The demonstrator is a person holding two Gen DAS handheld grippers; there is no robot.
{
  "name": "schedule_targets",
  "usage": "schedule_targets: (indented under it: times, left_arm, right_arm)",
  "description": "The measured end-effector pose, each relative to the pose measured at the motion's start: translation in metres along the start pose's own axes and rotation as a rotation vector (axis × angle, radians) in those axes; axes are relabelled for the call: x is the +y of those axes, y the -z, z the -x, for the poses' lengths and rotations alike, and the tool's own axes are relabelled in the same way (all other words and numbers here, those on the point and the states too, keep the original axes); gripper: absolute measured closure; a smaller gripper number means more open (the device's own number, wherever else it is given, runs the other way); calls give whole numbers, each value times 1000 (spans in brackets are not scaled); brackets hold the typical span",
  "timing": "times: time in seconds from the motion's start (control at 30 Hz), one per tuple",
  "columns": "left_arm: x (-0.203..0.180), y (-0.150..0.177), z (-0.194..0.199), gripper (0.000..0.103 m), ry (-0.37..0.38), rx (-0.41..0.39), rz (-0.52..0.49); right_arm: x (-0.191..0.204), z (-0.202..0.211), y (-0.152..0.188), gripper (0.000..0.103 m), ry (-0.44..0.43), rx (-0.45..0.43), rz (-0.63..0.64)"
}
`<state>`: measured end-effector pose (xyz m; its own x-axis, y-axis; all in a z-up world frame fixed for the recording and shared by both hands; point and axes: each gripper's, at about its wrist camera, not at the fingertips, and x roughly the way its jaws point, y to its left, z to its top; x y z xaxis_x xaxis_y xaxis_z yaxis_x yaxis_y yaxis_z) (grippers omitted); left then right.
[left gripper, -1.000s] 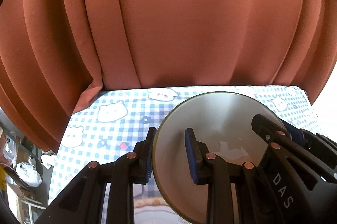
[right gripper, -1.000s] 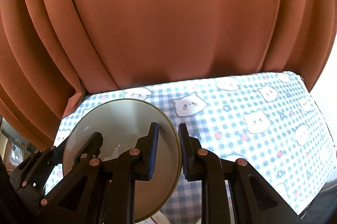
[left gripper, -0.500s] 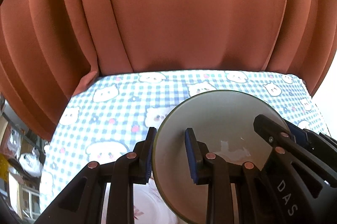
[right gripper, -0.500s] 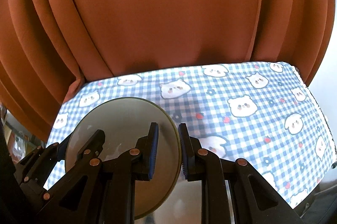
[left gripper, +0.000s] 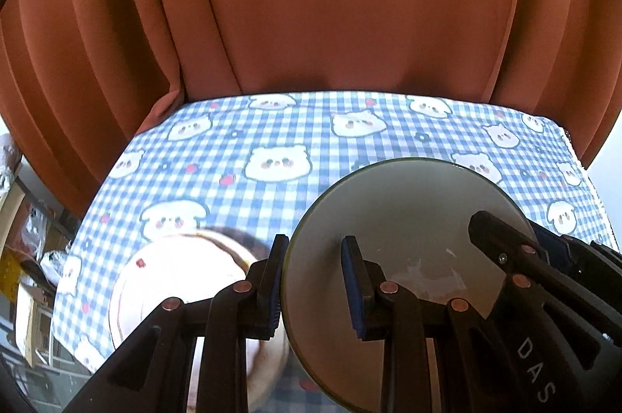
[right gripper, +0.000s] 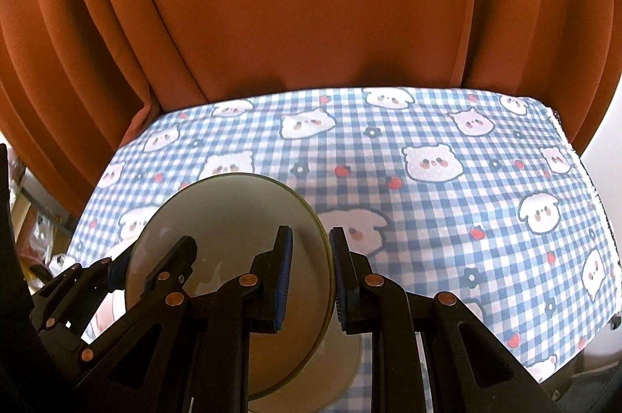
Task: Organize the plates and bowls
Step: 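Lift the second white bowl with both tools and carry it toward the stack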
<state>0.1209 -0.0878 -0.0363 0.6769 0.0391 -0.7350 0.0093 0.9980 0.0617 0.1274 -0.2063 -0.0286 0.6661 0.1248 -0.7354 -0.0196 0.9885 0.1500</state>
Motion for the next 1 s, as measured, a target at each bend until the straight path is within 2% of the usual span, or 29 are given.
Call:
schedule_targets:
  times: [0.27,0.8,1.0]
  left_arm:
    - [-9,22,-5,77,-25,60,22]
    - [-13,43,-23,77,-43,174,56]
    - [-14,45,-28,77,-46,191,49]
  right_arm:
    - [-15,-7,23,80,-42,55,43]
    - [-20,-31,41,80,-73,154,84]
    - [-16,-33,42,80,-53,145,117]
